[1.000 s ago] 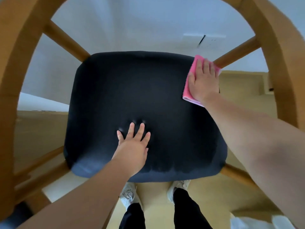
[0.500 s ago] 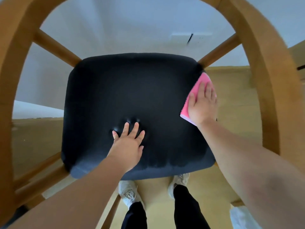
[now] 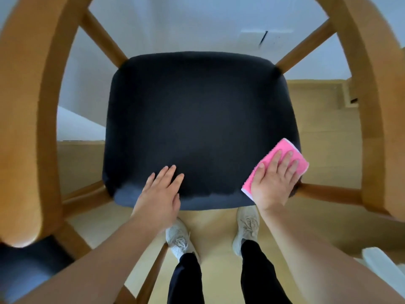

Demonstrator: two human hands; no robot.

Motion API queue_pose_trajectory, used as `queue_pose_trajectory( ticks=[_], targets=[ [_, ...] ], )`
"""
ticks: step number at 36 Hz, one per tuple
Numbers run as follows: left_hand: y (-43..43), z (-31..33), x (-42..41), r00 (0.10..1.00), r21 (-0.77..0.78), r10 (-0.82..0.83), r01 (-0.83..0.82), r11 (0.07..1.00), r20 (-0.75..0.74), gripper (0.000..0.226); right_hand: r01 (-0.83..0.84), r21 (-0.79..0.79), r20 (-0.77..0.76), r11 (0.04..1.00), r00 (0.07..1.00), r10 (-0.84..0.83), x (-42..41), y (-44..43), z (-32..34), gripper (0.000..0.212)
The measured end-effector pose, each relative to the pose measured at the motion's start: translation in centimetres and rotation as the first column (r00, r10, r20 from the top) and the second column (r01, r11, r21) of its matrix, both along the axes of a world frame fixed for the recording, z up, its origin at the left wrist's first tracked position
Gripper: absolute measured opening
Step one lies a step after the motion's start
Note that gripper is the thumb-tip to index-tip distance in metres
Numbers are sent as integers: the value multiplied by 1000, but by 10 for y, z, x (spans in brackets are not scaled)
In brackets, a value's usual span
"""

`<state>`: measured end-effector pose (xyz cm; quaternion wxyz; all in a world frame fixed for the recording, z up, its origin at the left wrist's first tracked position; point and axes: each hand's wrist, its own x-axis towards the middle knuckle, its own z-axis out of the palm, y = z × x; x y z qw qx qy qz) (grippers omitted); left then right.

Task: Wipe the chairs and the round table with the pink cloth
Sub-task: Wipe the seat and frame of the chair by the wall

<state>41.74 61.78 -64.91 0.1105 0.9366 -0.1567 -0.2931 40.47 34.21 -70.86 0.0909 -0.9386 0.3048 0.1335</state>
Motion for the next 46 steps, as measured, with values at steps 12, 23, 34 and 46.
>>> queue_pose_trajectory(
  ticks=[12,23,34,46],
  targets=[
    [58,24,-36,906,-90,424,-421,903,9,49,-519,8,-46,855,854,519,9,111,-3,63],
    [80,52,-69,846,-182,532,-521,834,14,45,-748,101,-4,656,659,752,15,184,14,59],
    [68,121,-93,769,-207,639,-621,756,27,40,-542,629,191,557,803,565,42,155,110,39],
    [13,287,-77,690,-377,710,-626,683,140,42,-593,751,351,291,731,585,33,135,324,29]
  ],
)
